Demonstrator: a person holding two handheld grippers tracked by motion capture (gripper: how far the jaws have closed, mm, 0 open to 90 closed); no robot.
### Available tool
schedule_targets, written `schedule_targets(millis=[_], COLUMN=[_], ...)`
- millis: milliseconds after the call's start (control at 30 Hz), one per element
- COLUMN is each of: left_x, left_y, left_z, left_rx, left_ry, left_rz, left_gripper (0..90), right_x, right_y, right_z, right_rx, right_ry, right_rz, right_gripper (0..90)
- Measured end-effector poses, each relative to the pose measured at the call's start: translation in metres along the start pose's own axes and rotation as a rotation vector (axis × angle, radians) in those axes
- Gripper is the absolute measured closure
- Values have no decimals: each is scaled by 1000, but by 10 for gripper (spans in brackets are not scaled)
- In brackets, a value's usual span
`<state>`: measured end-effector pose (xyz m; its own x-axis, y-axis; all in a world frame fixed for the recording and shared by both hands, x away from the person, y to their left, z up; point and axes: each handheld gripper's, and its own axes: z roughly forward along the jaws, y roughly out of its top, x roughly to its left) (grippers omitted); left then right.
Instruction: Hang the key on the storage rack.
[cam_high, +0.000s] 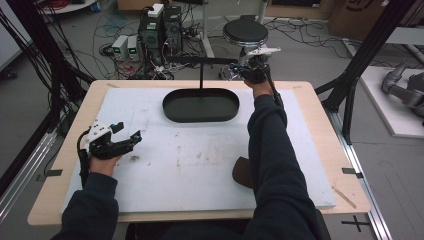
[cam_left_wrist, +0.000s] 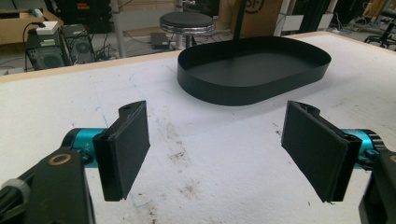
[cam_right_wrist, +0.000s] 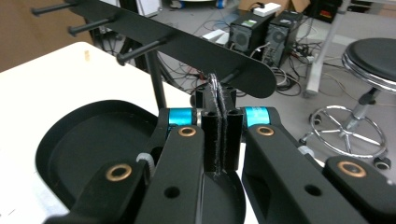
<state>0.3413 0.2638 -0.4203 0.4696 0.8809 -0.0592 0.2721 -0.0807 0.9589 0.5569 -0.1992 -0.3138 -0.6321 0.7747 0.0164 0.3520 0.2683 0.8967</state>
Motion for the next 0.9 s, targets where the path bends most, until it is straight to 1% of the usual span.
schedule_targets(millis=[33, 67, 100, 133, 167, 200, 233, 267, 333, 367, 400, 433, 467, 500, 533, 567, 600, 633, 667, 700, 733, 767, 833, 900], left_x=[0, 0, 0, 1, 1, 1, 1, 1, 2, 2, 2, 2, 1, 1, 0, 0, 0, 0, -1, -1, -1, -1, 0, 1], left_y=[0, 0, 0, 0, 0, -1, -1, -1, -1, -1, -1, -1, -1, -1, -1, -1, -1, -1, -1, -1, 0, 0, 0, -1], left_z=[0, 0, 0, 0, 0, -1, -1, 0, -1, -1, -1, -1, 0, 0, 0, 0, 0, 0, 0, 0, -1, -1, -2, -1], left_rx=[0, -2, -2, 0, 0, -2, -2, -3, -1, -1, 2, 2, 4, 4, 6, 6, 6, 6, 7, 7, 4, 4, 5, 3], left_ry=[0, 0, 0, 2, 2, 4, 4, 2, 4, 4, 6, 6, 6, 6, 4, 4, 1, 1, 3, 3, 3, 3, 7, 7], left_rz=[0, -3, -3, -3, -3, -5, -5, -7, -5, -5, -2, -2, -2, -2, 2, 2, 6, 6, 6, 6, 6, 6, 5, -2], left_gripper=[234, 234, 235, 234, 235, 234, 235, 235, 235, 235, 235, 234, 235, 234, 234, 235, 235, 235, 235, 236, 236, 236, 236, 236], right_x=[0, 1, 1, 2, 2, 5, 5, 7, 8, 8, 8, 8, 7, 7, 7, 7, 10, 9, 8, 8, 4, 4, 1, 0], right_y=[0, -1, -1, -1, -1, -1, -1, -1, -1, -1, -2, -2, -3, -3, -3, -3, -2, -2, -2, -2, -4, -4, -7, -8], right_z=[0, 3, 3, 6, 6, 9, 9, 9, 6, 4, 0, 0, -7, -7, -14, -14, -17, -18, -18, -18, -18, -18, -19, -20], right_rx=[0, 11, 11, 13, 13, 14, 14, 27, 36, 40, 38, 38, 35, 35, 18, 18, 26, 20, 23, 23, 26, 26, 26, 32], right_ry=[0, -25, -25, -52, -52, -76, -76, -110, -142, -156, -156, -156, -144, -144, -132, -132, -146, -146, -151, -151, -161, -161, -161, -158], right_rz=[0, -10, -10, -18, -18, -22, -22, -36, -45, -56, -61, -61, -68, -68, -64, -64, -90, -93, -83, -83, -55, -55, -38, -37], right_gripper=[900, 898, 898, 893, 893, 875, 875, 818, 709, 669, 620, 620, 574, 574, 556, 556, 556, 556, 554, 554, 551, 551, 547, 543])
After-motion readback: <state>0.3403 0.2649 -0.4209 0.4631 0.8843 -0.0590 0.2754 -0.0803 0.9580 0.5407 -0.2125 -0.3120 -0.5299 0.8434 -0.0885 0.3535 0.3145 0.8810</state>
